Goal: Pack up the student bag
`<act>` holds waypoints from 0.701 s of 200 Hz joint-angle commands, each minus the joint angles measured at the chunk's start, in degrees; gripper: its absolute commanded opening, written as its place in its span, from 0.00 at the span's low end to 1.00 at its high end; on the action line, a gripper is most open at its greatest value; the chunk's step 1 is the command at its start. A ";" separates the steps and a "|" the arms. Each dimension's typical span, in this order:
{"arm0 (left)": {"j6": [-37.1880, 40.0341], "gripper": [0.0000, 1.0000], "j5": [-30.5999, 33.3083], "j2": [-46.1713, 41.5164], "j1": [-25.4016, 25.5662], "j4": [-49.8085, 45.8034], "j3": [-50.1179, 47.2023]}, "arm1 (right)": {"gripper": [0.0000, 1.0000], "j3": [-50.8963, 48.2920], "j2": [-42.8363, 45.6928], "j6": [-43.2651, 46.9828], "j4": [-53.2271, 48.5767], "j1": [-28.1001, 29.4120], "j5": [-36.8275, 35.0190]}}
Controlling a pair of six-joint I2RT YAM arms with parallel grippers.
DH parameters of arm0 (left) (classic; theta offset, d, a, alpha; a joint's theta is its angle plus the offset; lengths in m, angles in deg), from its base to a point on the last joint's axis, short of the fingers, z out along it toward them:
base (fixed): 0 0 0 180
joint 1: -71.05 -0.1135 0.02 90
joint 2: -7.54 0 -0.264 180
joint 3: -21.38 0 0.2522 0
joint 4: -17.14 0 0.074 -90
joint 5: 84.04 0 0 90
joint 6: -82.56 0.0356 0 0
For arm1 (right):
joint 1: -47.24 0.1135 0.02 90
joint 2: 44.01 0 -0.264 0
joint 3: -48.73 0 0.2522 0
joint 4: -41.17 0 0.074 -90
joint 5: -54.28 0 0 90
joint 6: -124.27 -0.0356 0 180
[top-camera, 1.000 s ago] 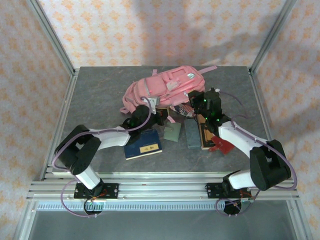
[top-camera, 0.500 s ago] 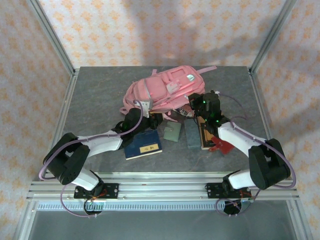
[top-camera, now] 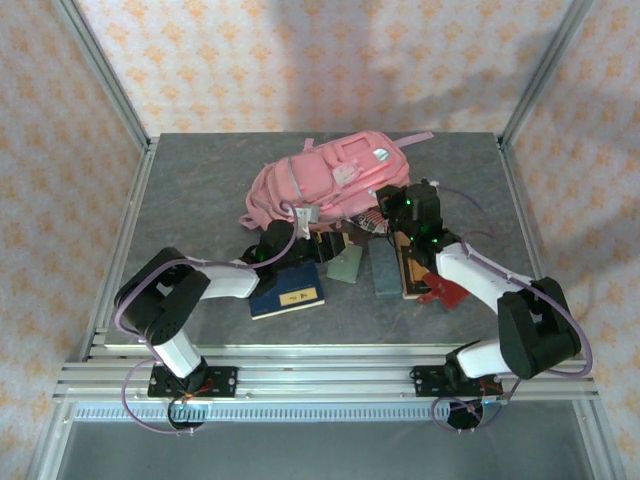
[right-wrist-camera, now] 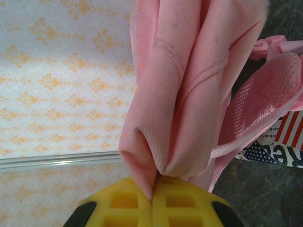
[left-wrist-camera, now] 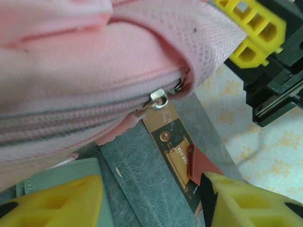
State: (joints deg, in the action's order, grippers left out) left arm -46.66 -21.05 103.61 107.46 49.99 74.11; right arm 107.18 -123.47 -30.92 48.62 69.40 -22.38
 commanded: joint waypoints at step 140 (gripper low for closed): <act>9.52 0.19 7.57 4.17 -0.28 3.56 11.02 | 0.00 2.42 2.15 -2.31 6.37 1.14 4.43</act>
State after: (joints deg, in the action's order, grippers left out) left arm -39.45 -13.07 108.34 108.00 51.56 83.00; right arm 107.55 -123.43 -32.41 50.39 69.44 -21.13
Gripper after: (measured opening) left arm 0.325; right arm 0.046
